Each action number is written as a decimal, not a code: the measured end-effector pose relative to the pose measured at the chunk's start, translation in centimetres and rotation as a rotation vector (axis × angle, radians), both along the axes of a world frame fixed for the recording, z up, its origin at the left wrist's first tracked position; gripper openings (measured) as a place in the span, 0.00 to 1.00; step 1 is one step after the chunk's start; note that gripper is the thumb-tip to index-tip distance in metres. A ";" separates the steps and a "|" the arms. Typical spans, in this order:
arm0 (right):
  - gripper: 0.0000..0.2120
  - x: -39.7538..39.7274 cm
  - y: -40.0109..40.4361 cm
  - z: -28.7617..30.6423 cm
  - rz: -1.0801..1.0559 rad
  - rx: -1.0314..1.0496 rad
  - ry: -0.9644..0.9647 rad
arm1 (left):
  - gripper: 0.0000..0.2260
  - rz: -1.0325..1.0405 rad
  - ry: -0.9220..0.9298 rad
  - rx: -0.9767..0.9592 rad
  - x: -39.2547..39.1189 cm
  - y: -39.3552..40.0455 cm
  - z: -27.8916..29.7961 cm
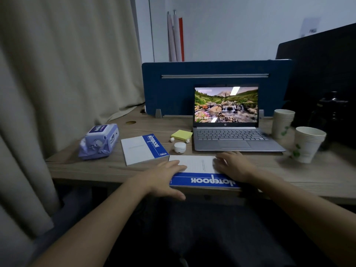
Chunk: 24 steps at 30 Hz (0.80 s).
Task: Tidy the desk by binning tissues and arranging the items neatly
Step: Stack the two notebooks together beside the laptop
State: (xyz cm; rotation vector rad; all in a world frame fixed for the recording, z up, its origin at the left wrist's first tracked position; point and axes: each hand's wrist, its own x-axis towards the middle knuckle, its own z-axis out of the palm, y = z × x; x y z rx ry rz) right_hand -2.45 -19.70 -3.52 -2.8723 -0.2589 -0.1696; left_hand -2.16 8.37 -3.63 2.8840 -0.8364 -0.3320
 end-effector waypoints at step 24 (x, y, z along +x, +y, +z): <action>0.09 -1.7 3.0 1.6 0.072 0.465 0.124 | 0.19 -0.073 -0.487 -0.548 -1.3 6.2 0.0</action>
